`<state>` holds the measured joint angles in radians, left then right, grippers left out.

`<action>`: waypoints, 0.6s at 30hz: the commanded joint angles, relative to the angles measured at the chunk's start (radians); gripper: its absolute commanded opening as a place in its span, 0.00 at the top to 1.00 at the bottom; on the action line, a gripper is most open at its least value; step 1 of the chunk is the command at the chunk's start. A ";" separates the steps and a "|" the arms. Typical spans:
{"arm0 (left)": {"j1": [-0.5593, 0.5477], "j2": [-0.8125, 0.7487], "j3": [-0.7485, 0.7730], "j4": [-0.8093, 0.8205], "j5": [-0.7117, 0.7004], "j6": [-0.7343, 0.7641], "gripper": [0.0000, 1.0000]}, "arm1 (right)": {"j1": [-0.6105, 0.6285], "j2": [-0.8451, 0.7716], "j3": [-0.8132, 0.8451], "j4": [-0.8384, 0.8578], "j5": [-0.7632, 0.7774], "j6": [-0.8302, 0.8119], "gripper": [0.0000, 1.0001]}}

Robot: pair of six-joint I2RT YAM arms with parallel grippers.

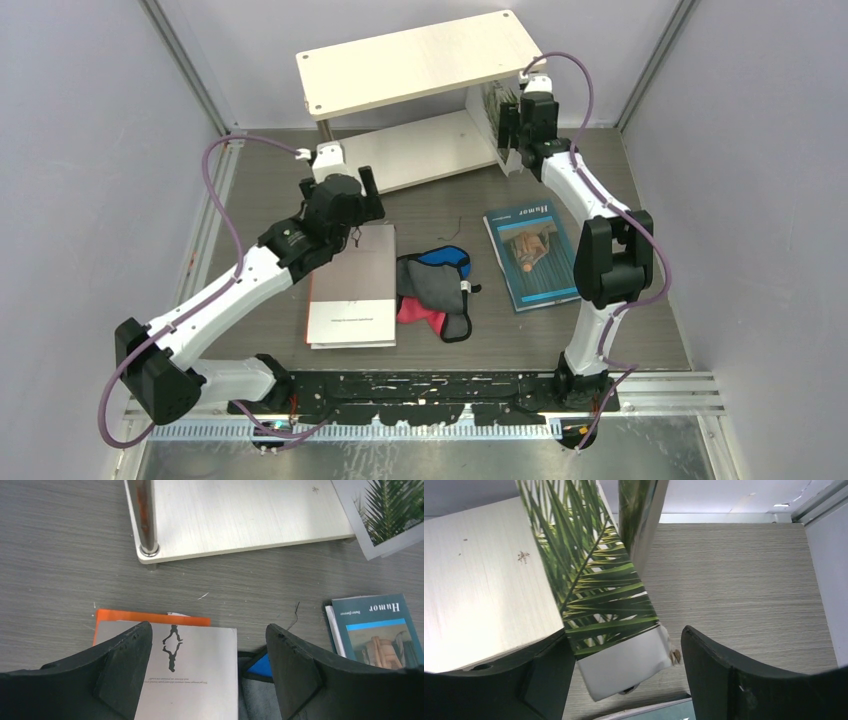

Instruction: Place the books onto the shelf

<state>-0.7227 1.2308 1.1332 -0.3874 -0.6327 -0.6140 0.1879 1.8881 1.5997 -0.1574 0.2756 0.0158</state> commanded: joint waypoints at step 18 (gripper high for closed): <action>-0.153 0.107 0.303 -0.318 0.475 0.412 0.16 | 0.007 -0.296 -0.099 0.006 -0.045 0.112 0.16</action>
<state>-0.7998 1.2793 1.3678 -0.5854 -0.2226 -0.3031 0.1890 1.6905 1.5288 -0.1593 0.2092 0.0902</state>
